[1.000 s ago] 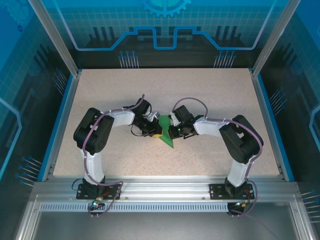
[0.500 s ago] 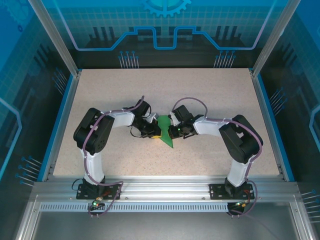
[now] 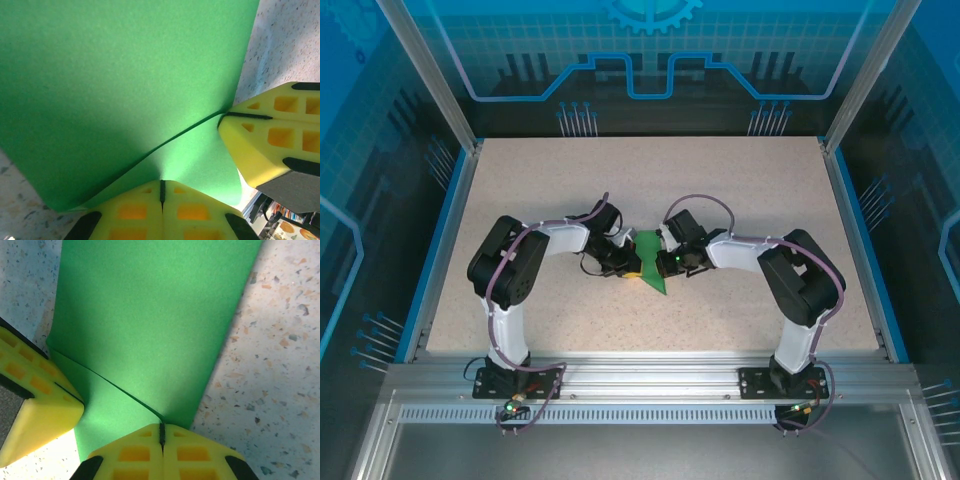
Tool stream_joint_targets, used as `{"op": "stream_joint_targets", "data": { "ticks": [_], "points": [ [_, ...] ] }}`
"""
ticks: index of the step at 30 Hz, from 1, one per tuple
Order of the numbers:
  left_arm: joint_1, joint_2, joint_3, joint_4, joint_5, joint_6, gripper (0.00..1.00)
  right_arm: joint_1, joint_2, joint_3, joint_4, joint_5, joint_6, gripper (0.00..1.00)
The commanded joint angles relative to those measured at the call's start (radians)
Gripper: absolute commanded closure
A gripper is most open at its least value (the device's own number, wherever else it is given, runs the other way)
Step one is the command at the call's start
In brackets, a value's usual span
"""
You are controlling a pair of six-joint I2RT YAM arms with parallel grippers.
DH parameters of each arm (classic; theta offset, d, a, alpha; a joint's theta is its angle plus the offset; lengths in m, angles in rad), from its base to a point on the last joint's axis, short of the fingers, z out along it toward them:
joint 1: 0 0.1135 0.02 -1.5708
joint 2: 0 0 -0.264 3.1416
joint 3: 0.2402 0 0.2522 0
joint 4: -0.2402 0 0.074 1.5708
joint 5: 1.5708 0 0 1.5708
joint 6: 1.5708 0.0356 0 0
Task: Fold a paper plane with a square sheet of paper (fold left side to right side)
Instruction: Third fold the triangle at the center of the table.
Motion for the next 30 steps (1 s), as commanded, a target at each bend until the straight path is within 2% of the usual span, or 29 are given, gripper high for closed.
{"op": "stream_joint_targets", "data": {
  "ticks": [1,5,8,10,12,14,17,23,30],
  "points": [
    [-0.004,0.029,-0.028,-0.062,-0.072,0.022,0.99,0.010,-0.009,0.024,-0.050,-0.016,0.020,0.90],
    [-0.004,0.032,-0.038,-0.052,-0.069,0.016,1.00,0.001,-0.059,0.053,-0.081,-0.019,0.034,0.78],
    [-0.004,0.032,-0.040,-0.052,-0.070,0.014,1.00,-0.004,-0.109,0.058,-0.143,-0.013,0.052,0.77],
    [-0.003,0.031,-0.041,-0.051,-0.072,0.013,1.00,-0.004,-0.140,0.062,-0.192,-0.014,0.072,0.79],
    [-0.004,0.030,-0.042,-0.051,-0.071,0.013,1.00,-0.005,-0.167,0.061,-0.230,-0.036,0.101,0.86],
    [-0.004,0.027,-0.042,-0.051,-0.072,0.011,1.00,0.004,-0.189,0.050,-0.233,-0.079,0.141,0.93],
    [-0.004,0.026,-0.043,-0.052,-0.073,0.010,1.00,0.032,-0.191,0.039,-0.219,-0.125,0.221,0.98],
    [-0.006,0.026,-0.043,-0.050,-0.074,0.007,1.00,0.090,-0.099,0.054,-0.172,-0.142,0.350,1.00],
    [-0.005,0.026,-0.041,-0.054,-0.073,0.008,1.00,0.115,-0.014,0.104,-0.187,-0.096,0.385,1.00]
  ]
}}
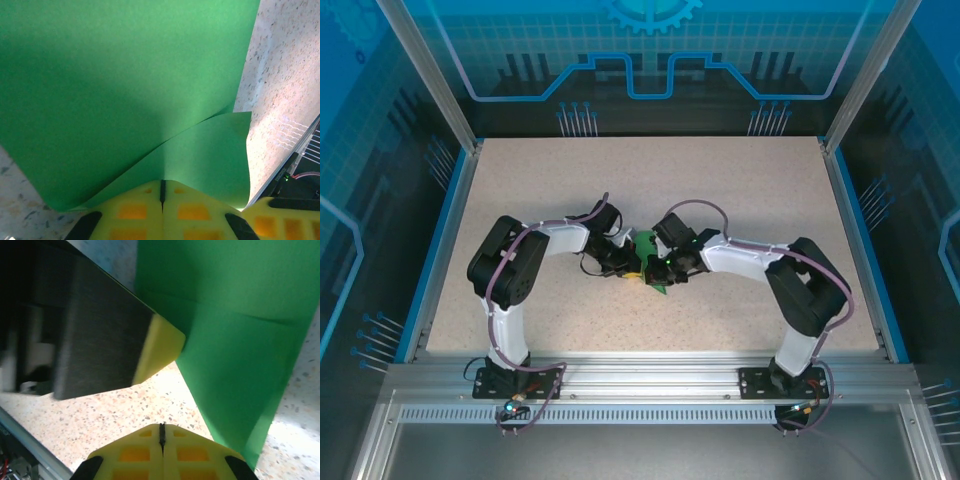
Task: Fold a paper plane with a square sheet of paper (fold left side to right side)
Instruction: Third fold the triangle at the center of the table.
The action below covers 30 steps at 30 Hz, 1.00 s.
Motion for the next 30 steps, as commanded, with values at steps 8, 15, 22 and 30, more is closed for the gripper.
{"op": "stream_joint_targets", "data": {
  "ticks": [8,15,22,30],
  "points": [
    [-0.006,0.027,-0.037,-0.057,-0.073,0.007,1.00,0.007,0.040,0.048,-0.053,0.055,0.049,1.00],
    [-0.005,0.030,-0.036,-0.057,-0.074,0.009,1.00,0.005,0.072,0.069,-0.103,0.057,0.061,1.00],
    [-0.006,0.029,-0.035,-0.060,-0.075,0.011,1.00,-0.001,0.084,0.072,-0.141,0.067,0.073,1.00],
    [-0.006,0.034,-0.032,-0.063,-0.083,0.011,1.00,-0.001,0.084,0.062,-0.176,0.071,0.078,1.00]
  ]
}}
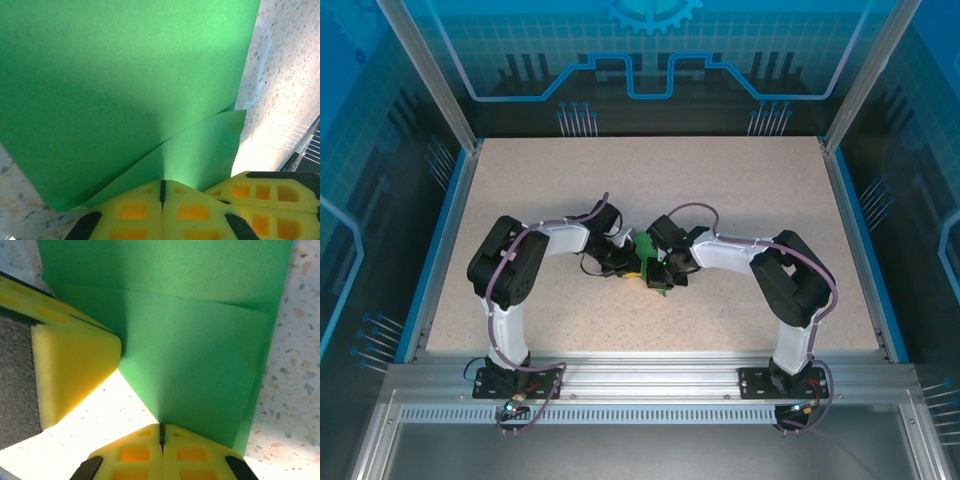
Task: Fold a paper plane with a square sheet of paper (fold left side to right side)
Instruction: Third fold the triangle at the center of the table.
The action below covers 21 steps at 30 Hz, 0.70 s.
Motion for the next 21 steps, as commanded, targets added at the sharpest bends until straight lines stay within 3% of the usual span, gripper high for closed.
{"op": "stream_joint_targets", "data": {
  "ticks": [1,21],
  "points": [
    [-0.006,0.034,-0.032,-0.062,-0.081,0.012,1.00,-0.005,0.019,0.005,-0.070,0.017,0.017,1.00],
    [-0.004,0.052,-0.018,-0.079,-0.111,0.013,1.00,-0.017,-0.026,-0.077,-0.101,0.025,0.043,1.00]
  ]
}}
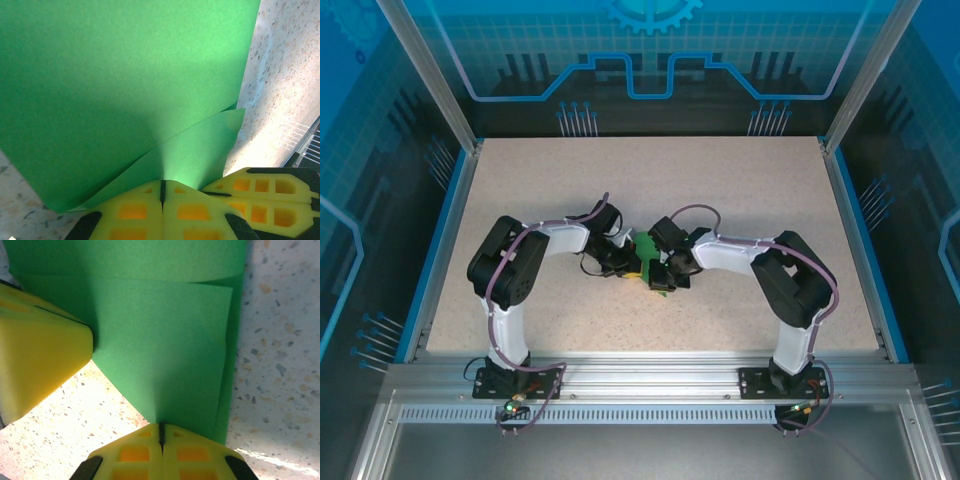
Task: Fold a paper plane with a square sheet of paper (fold left side to right side)
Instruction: Third fold the triangle at the center of the table.
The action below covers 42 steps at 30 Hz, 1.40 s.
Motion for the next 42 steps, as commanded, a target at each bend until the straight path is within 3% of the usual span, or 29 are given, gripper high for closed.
{"op": "stream_joint_targets", "data": {
  "ticks": [1,20,28,42],
  "points": [
    [-0.004,0.052,-0.015,-0.080,-0.111,0.012,1.00,-0.012,-0.015,-0.055,-0.095,0.015,0.023,1.00],
    [-0.002,0.058,-0.004,-0.085,-0.116,0.011,1.00,-0.064,-0.119,-0.229,-0.108,0.012,0.010,1.00],
    [-0.004,0.051,-0.005,-0.072,-0.096,-0.002,1.00,-0.068,-0.205,-0.150,-0.067,-0.024,-0.048,1.00],
    [-0.005,0.044,-0.006,-0.070,-0.089,-0.008,1.00,-0.037,-0.123,-0.073,0.056,-0.060,-0.048,1.00]
  ]
}}
